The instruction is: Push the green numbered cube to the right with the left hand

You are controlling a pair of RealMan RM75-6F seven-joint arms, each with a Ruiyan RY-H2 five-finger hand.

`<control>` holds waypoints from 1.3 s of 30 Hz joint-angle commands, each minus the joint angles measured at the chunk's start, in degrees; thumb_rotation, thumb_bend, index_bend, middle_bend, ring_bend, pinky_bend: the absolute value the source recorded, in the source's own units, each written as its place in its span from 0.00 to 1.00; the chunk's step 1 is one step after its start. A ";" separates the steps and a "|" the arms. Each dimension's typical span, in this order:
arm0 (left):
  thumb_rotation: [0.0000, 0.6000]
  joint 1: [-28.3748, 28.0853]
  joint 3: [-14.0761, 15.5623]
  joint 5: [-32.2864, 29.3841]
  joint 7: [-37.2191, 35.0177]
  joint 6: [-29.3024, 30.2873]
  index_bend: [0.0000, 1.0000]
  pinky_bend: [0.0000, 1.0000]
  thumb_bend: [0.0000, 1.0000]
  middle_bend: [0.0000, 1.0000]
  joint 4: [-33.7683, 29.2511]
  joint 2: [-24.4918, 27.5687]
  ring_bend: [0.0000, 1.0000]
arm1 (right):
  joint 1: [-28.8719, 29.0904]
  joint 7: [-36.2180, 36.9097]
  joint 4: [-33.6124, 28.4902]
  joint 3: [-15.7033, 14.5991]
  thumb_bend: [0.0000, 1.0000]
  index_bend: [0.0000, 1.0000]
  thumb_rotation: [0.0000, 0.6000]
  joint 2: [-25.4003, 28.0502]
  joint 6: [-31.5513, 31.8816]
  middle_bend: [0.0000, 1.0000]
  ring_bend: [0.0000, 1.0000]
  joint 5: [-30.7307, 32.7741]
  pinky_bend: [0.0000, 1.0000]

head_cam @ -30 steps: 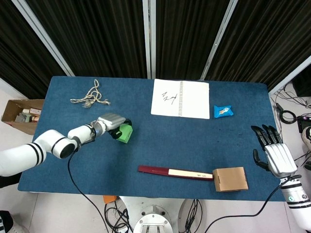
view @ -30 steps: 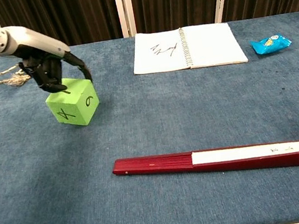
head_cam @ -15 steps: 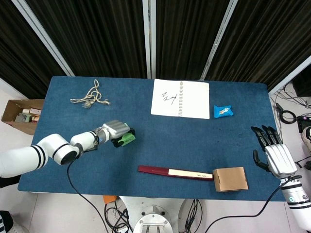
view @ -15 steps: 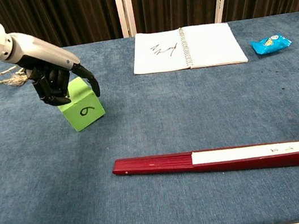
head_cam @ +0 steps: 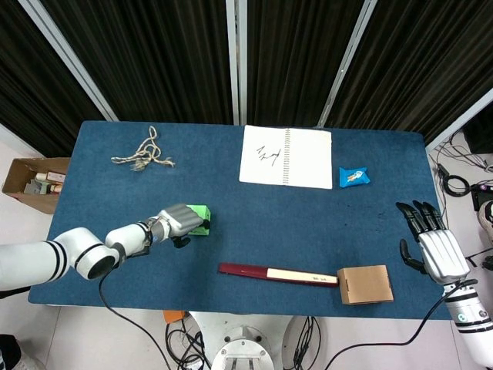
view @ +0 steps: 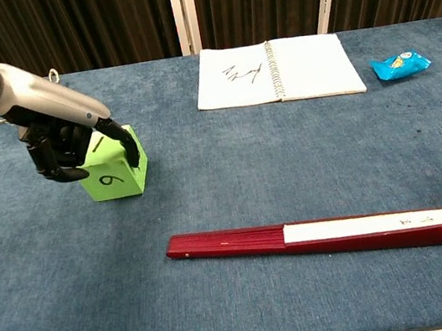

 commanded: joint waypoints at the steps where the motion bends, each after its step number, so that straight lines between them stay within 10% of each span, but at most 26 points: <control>1: 1.00 -0.84 1.31 -1.61 1.83 2.16 0.18 1.00 0.52 0.92 -1.84 0.48 0.95 | -0.11 0.02 -0.04 -0.04 0.58 0.00 1.00 0.04 0.21 0.13 0.00 -0.12 0.00; 11: 1.00 2.71 -0.72 -2.20 1.49 11.92 0.17 0.98 0.48 0.87 -7.12 3.05 0.90 | -0.83 0.38 -0.10 -0.30 0.58 0.00 1.00 0.24 1.33 0.13 0.00 -0.48 0.00; 19: 1.00 22.45 -6.88 6.99 -7.65 40.90 0.17 0.60 0.17 0.55 -5.18 3.60 0.54 | -0.97 1.75 0.63 -0.51 0.50 0.00 1.00 0.40 1.52 0.13 0.00 -0.86 0.00; 28: 1.00 38.77 -5.58 3.56 -2.14 57.43 0.17 0.21 0.03 0.21 2.66 1.20 0.20 | -0.51 0.83 2.60 0.94 0.29 0.01 1.00 0.52 1.09 0.08 0.00 1.14 0.00; 39: 1.00 56.54 -1.52 10.80 -1.49 71.63 0.17 0.18 0.03 0.18 4.65 -1.04 0.17 | -0.85 -7.94 5.38 2.96 0.30 0.00 1.00 -4.92 3.99 0.00 0.00 2.49 0.00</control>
